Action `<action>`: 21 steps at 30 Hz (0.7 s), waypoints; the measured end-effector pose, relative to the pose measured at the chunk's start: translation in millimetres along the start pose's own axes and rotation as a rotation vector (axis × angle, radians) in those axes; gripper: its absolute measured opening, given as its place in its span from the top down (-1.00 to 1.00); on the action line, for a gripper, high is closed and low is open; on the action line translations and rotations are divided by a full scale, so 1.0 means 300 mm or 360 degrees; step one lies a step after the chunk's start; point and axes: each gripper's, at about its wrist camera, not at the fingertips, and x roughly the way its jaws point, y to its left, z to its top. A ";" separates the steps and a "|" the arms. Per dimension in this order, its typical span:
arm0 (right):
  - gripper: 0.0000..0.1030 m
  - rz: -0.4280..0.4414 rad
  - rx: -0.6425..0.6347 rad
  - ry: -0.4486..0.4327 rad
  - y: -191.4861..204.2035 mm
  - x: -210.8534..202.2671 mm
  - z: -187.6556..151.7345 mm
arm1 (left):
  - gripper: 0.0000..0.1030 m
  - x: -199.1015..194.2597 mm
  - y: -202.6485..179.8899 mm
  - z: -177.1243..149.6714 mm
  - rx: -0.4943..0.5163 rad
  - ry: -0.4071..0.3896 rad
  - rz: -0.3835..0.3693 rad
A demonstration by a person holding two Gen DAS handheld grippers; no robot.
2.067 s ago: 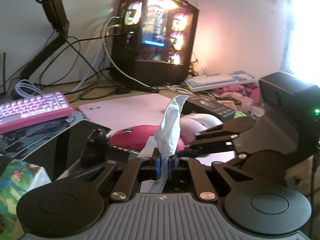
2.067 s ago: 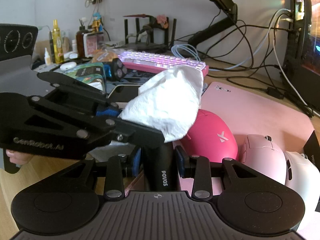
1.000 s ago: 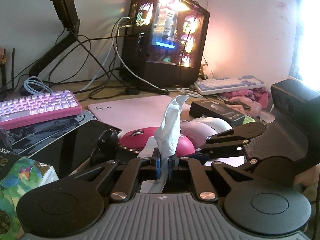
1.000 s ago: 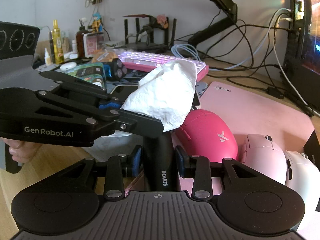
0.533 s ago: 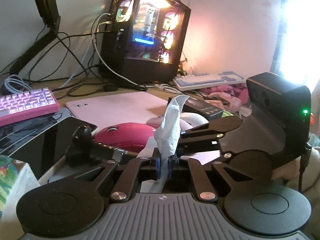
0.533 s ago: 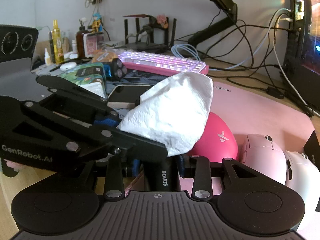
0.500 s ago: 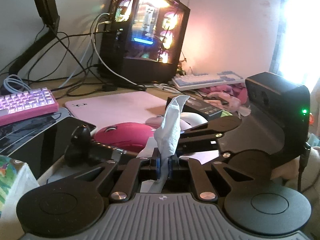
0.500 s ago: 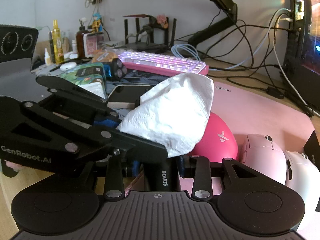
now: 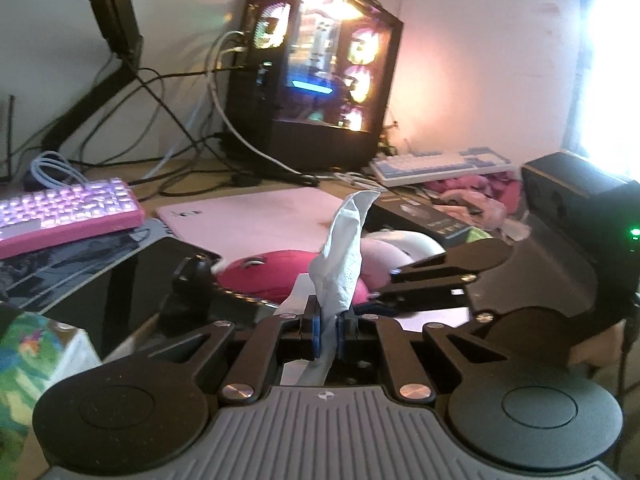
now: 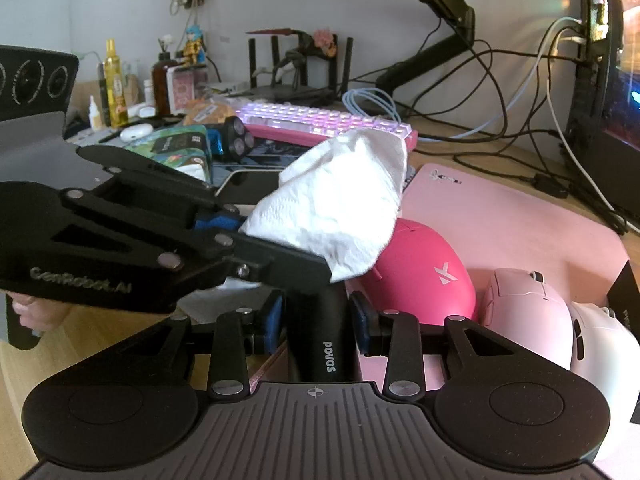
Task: Clean container
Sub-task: 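Continue wiping the device surface with the tissue in the left gripper, then open the left gripper releasing the tissue while the right gripper releases the device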
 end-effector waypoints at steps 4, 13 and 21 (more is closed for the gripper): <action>0.23 -0.0002 -0.0003 0.0000 0.000 0.001 0.000 | 0.78 -0.005 0.004 0.006 -0.0001 -0.0008 0.0080; 0.23 -0.0018 -0.0014 -0.0003 0.006 0.002 0.001 | 0.50 -0.017 -0.001 0.008 0.0015 -0.0034 0.0092; 0.17 -0.0062 -0.0036 -0.0011 0.020 -0.001 0.001 | -0.28 -0.041 -0.005 0.005 0.0028 -0.0114 0.0101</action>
